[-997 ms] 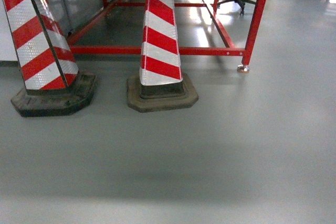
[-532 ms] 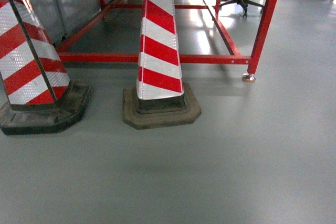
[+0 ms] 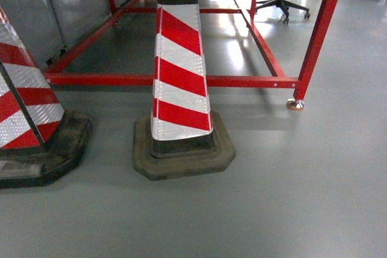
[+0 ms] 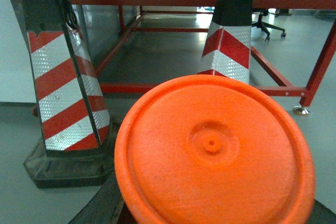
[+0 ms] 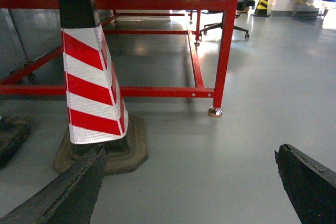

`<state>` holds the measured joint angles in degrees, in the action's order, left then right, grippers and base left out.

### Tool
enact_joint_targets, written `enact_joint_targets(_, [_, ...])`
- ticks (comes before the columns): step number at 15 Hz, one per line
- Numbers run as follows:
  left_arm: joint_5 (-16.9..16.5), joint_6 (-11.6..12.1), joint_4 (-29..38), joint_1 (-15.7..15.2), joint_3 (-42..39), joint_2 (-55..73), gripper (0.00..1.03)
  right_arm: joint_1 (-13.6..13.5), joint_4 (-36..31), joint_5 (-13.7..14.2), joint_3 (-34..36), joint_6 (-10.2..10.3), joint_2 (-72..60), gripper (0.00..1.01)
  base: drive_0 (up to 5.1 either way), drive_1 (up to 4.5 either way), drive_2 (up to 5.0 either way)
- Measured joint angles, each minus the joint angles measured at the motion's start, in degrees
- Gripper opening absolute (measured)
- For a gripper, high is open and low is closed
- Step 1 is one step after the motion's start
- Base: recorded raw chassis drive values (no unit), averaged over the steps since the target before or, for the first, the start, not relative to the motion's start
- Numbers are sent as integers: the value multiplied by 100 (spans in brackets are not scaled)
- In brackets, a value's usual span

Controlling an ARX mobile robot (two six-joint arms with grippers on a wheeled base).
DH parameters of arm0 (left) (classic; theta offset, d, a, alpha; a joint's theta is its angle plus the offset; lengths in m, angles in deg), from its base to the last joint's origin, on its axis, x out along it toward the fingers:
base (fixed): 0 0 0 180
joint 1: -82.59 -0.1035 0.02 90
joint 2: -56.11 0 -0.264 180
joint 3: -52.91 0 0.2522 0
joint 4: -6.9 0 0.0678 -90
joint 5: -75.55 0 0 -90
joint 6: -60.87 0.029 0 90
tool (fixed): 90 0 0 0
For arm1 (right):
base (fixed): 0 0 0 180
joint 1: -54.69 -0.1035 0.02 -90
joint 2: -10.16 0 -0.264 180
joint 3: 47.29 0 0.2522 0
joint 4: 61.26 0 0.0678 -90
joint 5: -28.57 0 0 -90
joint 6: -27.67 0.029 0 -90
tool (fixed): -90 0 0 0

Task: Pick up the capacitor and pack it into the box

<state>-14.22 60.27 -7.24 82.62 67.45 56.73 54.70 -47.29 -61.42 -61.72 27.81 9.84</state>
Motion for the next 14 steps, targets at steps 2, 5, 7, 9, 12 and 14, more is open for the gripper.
enact_joint_targets(2, [-22, 0, -2, 0, 0, 0, 44, 0, 11, 0, 0, 0, 0, 98, -3, 403, -409])
enact_joint_targets(5, [-17, 0, -7, 0, 0, 0, 44, 0, 7, 0, 0, 0, 0, 98, 5, 411, -401])
enact_joint_targets(7, [-20, 0, 0, 0, 0, 0, 44, 0, -2, 0, 0, 0, 0, 98, 6, 412, -400])
enact_joint_targets(9, [-22, 0, 9, 0, 0, 0, 44, 0, 4, -2, 0, 0, 0, 98, 2, 402, -399])
enact_joint_targets(12, [-22, 0, 2, 0, 0, 0, 44, 0, 15, 0, 0, 0, 2, 98, 0, 0, 0])
enact_joint_targets(14, [-17, 0, -4, 0, 0, 0, 44, 0, 11, 0, 0, 0, 0, 98, 0, 0, 0])
